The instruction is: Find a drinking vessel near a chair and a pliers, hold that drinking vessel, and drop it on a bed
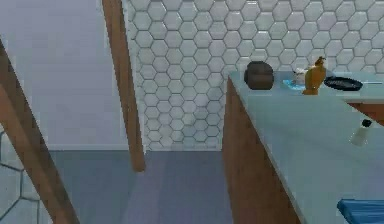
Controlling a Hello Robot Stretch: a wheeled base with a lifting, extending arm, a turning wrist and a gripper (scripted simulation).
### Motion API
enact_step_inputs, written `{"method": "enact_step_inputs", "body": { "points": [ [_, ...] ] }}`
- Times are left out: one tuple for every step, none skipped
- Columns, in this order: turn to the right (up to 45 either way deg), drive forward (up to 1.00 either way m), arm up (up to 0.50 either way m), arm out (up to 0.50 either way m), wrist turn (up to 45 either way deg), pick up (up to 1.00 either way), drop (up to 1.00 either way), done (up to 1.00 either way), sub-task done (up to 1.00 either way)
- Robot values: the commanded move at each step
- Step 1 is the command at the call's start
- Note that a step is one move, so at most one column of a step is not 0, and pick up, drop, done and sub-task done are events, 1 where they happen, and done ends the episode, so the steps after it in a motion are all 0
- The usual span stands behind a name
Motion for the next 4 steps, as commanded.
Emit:
{"method": "enact_step_inputs", "body": {
  "points": [
    [0.0,0.75,0.00,0.00,0.0,0.00,0.00,0.00,0.00],
    [-45.0,0.00,0.00,0.00,0.0,0.00,0.00,0.00,0.00],
    [-9.0,0.00,0.00,0.00,0.0,0.00,0.00,0.00,0.00],
    [0.0,0.30,0.00,0.00,0.0,0.00,0.00,0.00,0.00]
  ]
}}
